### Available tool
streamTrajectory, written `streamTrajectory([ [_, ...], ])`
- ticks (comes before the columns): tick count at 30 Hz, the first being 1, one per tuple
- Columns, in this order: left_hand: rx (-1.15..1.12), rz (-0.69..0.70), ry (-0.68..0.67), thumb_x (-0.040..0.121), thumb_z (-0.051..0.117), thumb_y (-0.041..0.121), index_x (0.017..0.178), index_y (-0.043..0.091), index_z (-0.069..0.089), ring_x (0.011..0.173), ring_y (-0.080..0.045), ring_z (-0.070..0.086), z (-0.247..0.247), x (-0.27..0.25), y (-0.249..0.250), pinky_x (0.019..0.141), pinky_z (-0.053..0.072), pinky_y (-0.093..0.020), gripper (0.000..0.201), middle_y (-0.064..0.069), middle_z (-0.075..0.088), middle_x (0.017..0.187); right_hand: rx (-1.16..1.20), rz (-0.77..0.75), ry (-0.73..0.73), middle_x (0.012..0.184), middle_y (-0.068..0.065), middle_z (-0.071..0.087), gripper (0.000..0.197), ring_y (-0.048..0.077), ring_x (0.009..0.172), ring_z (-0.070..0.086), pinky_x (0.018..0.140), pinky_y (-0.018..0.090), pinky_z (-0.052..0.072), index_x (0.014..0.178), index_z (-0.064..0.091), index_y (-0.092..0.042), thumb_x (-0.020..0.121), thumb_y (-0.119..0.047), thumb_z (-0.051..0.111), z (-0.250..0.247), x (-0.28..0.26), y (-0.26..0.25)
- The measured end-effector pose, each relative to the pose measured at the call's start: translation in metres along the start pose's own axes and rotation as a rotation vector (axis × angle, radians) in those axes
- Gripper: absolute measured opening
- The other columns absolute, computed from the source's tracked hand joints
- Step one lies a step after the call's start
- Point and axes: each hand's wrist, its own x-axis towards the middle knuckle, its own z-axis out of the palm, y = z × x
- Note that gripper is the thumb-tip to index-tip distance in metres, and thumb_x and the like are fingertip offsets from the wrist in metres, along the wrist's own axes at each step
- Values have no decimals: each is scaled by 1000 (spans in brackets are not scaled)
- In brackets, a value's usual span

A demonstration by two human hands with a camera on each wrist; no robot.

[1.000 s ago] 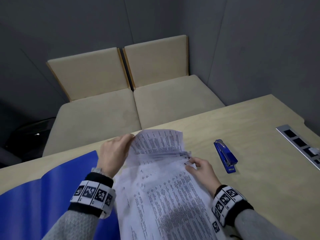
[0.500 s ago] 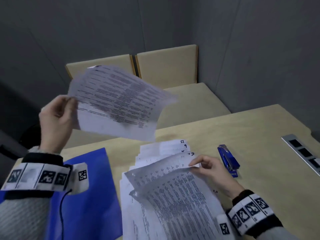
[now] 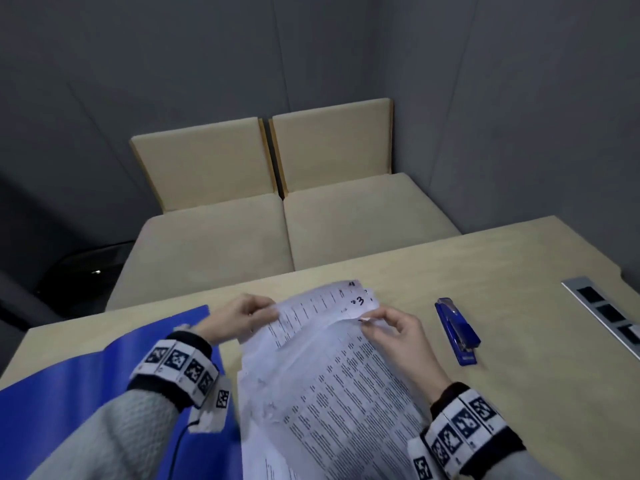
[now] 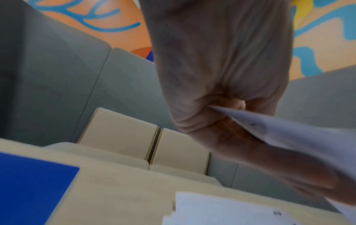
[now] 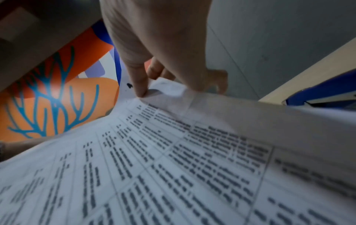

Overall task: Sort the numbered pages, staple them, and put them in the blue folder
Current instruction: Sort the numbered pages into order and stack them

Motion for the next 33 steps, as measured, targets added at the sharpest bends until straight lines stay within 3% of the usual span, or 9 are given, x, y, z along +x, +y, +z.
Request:
streamTrajectory([
  [2, -27, -12, -36, 95, 53, 27, 65, 23, 56, 46, -8, 33, 14, 3, -6, 43, 31, -19, 31, 6, 32, 54, -100, -7, 23, 97, -20, 69, 16, 0, 90, 61, 102, 46, 37, 85, 71, -26, 75, -39, 71, 1, 4, 6],
  [8, -125, -89, -96, 91, 54, 48, 77, 4, 55, 59, -18, 39, 38, 7, -18, 53, 33, -29, 46, -8, 40, 67, 9, 64, 87, 94, 1, 72, 3, 14, 100, 64, 100, 47, 46, 83, 69, -16, 83, -13, 69, 3, 13, 29],
  [12, -172, -104, -136, 90, 62, 35, 85, 8, 64, 67, -13, 65, 59, 8, -15, 63, 50, -26, 27, 1, 68, 75, -27, 96, 102, 91, 0, 72, 5, 14, 97, 65, 99, 44, 47, 81, 69, -19, 82, -14, 69, 2, 16, 45],
  [17, -256, -98, -130, 87, 66, 31, 91, 12, 71, 89, -35, 69, 71, 7, -27, 80, 54, -46, 20, -13, 73, 97, -169, 48, 197, 103, -3, 46, 6, 7, 99, 53, 79, 8, 42, 80, 70, -16, 81, -10, 72, 2, 15, 55],
  [21, -193, -123, -157, 80, 68, 44, 91, 13, 70, 82, -30, 68, 73, 12, -38, 78, 53, -47, 32, -15, 72, 96, -157, 76, 86, 116, -8, 52, 7, 4, 113, 51, 97, 27, 42, 76, 72, -17, 78, -11, 74, -5, 14, 63],
  [26, 0, -124, -131, 83, 60, 55, 77, 22, 66, 61, -12, 56, 64, 43, -38, 59, 48, -29, 34, 2, 62, 71, -224, 136, 9, 89, -6, 73, 7, 7, 93, 65, 96, 44, 48, 81, 72, -20, 82, -14, 69, -11, 10, 71],
  [29, 356, -64, 287, 87, 58, 47, 118, 21, 58, 103, -19, 55, 59, 82, -44, 88, 45, -37, 40, -2, 58, 118, -254, 165, 13, 93, -11, 71, 8, 5, 98, 63, 96, 43, 47, 81, 72, -24, 80, -20, 66, -11, 5, 73],
  [31, 529, -129, 247, 87, 58, 41, 141, 22, 34, 130, -24, 36, 62, 101, -47, 108, 30, -46, 62, -2, 38, 144, -283, 197, 18, 94, -15, 70, 15, 5, 96, 62, 92, 44, 48, 83, 72, -27, 74, -33, 61, -9, 3, 75],
  [33, 552, -158, 138, 85, 60, 39, 144, 24, 29, 135, -23, 32, 67, 112, -46, 114, 11, -52, 68, -1, 40, 143, -298, 195, 16, 93, -15, 68, 15, 5, 93, 61, 88, 43, 49, 83, 72, -32, 74, -34, 61, -9, 3, 77],
])
